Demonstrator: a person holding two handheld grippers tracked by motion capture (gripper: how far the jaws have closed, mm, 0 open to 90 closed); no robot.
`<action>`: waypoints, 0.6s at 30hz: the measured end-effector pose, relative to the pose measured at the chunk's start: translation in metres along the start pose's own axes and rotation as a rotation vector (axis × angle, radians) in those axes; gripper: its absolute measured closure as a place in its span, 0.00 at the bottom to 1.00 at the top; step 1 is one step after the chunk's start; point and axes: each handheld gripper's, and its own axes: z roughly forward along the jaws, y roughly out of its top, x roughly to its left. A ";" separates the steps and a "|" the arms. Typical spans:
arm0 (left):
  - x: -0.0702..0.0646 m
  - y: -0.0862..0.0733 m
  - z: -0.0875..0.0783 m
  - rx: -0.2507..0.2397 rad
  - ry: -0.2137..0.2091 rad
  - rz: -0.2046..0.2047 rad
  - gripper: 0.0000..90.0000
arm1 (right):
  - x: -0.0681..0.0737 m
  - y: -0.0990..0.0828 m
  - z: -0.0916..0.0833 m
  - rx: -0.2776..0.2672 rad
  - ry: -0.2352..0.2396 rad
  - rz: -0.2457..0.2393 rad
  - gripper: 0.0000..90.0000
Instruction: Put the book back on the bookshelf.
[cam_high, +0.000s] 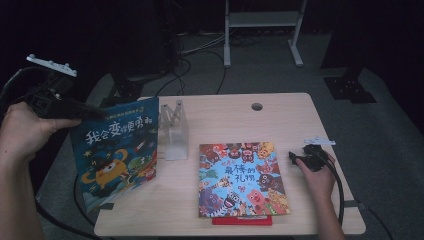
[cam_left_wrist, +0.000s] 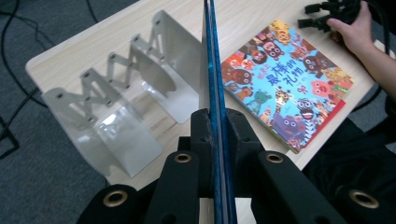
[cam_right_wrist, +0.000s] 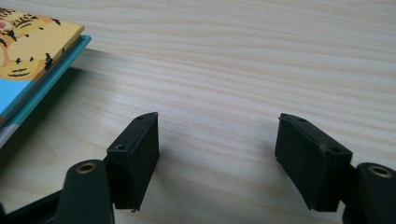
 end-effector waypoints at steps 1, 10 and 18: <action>0.002 -0.002 -0.002 0.000 0.007 -0.009 0.92 | 0.000 0.000 0.000 0.000 0.000 0.000 0.33; 0.020 -0.017 -0.020 -0.057 0.063 -0.083 0.92 | 0.000 0.000 0.000 0.000 -0.002 0.004 0.33; 0.038 -0.023 -0.025 -0.083 0.108 -0.152 0.92 | 0.000 0.000 0.000 0.000 -0.002 0.004 0.33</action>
